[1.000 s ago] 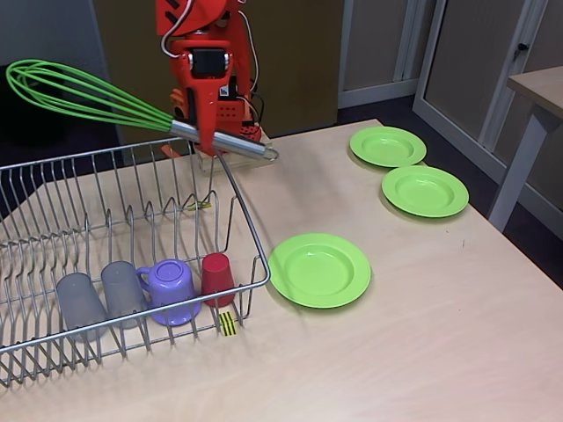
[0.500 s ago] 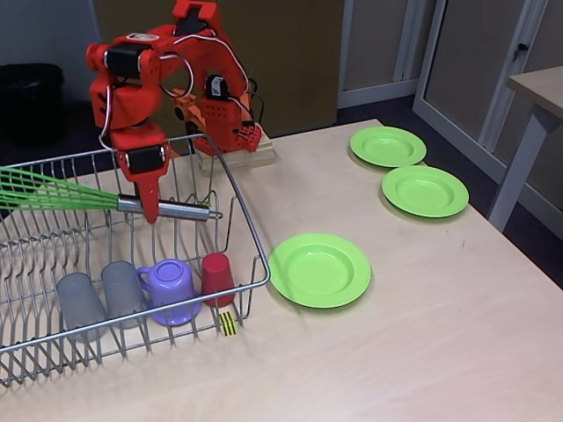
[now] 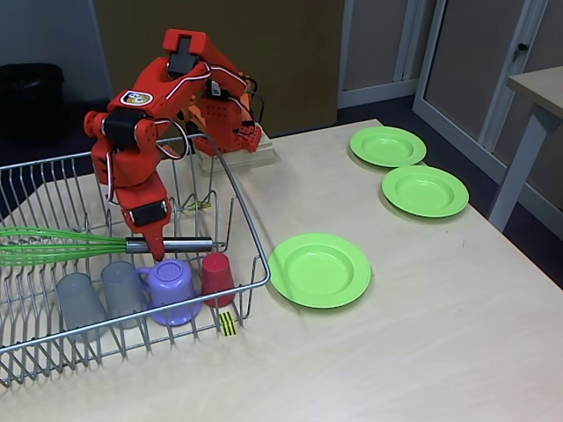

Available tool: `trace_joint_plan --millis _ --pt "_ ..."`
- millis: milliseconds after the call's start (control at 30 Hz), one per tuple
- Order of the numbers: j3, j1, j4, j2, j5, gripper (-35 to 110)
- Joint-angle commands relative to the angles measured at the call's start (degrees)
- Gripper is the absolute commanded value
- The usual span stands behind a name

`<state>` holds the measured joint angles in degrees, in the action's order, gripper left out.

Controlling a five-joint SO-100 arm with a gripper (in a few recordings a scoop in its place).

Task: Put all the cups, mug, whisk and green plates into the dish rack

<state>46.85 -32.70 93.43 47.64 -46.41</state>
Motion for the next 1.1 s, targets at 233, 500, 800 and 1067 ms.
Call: trace_joint_plan --millis 233,500,800,1067 --pt "-6.2 0.0 0.4 -4.7 -0.9 3" --pt "-10.3 0.8 1.3 -8.4 -0.6 11" --pt "-13.2 1.5 1.8 -11.3 -0.1 14" --pt "-14.6 2.1 2.4 -12.8 0.6 19"
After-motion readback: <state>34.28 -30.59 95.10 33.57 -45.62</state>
